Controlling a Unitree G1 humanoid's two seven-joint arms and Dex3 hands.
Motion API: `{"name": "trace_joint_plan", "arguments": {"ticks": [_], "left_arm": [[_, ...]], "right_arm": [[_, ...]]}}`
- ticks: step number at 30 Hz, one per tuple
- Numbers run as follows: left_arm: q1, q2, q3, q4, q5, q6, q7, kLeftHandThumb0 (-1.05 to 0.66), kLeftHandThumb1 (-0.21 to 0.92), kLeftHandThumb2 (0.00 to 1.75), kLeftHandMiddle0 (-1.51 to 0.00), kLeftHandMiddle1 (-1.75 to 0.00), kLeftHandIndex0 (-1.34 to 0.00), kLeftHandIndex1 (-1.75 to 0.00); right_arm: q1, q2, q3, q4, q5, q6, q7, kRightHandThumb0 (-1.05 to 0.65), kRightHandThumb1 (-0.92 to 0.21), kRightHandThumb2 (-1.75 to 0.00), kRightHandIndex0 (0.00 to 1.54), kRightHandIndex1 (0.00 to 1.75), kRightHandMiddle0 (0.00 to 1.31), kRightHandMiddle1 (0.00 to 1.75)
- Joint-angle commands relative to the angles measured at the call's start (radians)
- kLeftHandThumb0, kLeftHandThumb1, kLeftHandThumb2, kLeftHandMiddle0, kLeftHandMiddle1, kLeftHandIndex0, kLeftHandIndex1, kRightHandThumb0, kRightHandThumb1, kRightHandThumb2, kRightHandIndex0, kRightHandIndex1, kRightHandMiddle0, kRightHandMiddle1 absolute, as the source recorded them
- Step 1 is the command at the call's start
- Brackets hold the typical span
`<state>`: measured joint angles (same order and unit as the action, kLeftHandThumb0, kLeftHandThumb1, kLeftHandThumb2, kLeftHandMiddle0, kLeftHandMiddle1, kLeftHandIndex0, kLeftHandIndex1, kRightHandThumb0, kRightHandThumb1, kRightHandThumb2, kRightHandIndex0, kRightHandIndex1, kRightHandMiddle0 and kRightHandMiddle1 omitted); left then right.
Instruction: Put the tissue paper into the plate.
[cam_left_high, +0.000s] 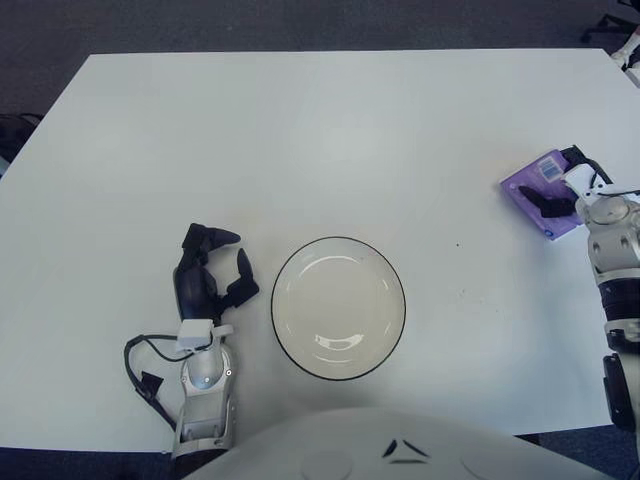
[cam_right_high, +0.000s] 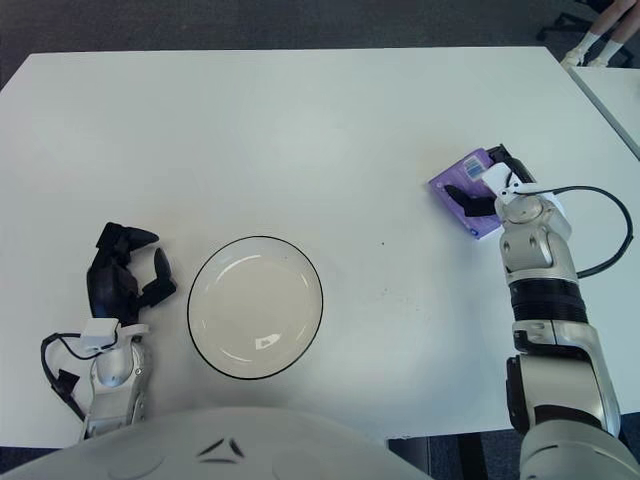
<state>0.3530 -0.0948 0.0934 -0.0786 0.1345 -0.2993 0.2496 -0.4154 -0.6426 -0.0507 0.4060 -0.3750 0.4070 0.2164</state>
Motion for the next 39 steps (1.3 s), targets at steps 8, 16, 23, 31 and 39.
{"name": "trace_joint_plan", "arguments": {"ticks": [8, 16, 23, 31, 39], "left_arm": [[0.049, -0.004, 0.003, 0.029, 0.002, 0.044, 0.003, -0.47, 0.36, 1.28, -1.08, -1.75, -0.58, -1.75], [0.050, -0.009, 0.003, 0.022, 0.003, 0.053, 0.006, -0.47, 0.36, 1.27, -1.08, -1.75, -0.57, -1.75], [0.049, -0.007, 0.001, 0.024, 0.009, 0.041, 0.007, -0.46, 0.37, 1.27, -1.08, -1.75, -0.57, -1.75], [0.047, -0.003, 0.001, 0.030, 0.009, 0.033, 0.004, -0.47, 0.36, 1.28, -1.09, -1.75, -0.58, -1.75], [0.044, -0.006, 0.000, 0.031, 0.014, 0.034, 0.008, -0.47, 0.35, 1.29, -1.11, -1.75, -0.58, -1.75]], "right_arm": [[0.125, 0.125, 0.065, 0.133, 0.055, -0.005, 0.034, 0.00, -0.11, -1.55, 0.79, 1.71, 0.53, 1.73], [0.131, 0.144, 0.034, 0.126, 0.079, -0.031, -0.003, 0.00, -0.06, -1.58, 0.86, 1.64, 0.56, 1.75], [0.169, 0.143, 0.019, 0.093, 0.088, -0.145, -0.046, 0.00, -0.02, -1.62, 0.89, 1.63, 0.59, 1.75], [0.219, 0.131, 0.020, 0.001, 0.083, -0.239, -0.080, 0.00, 0.01, -1.65, 0.90, 1.64, 0.62, 1.75], [0.244, 0.141, 0.003, -0.180, 0.080, -0.286, -0.123, 0.00, 0.02, -1.67, 0.91, 1.64, 0.63, 1.75]]}}
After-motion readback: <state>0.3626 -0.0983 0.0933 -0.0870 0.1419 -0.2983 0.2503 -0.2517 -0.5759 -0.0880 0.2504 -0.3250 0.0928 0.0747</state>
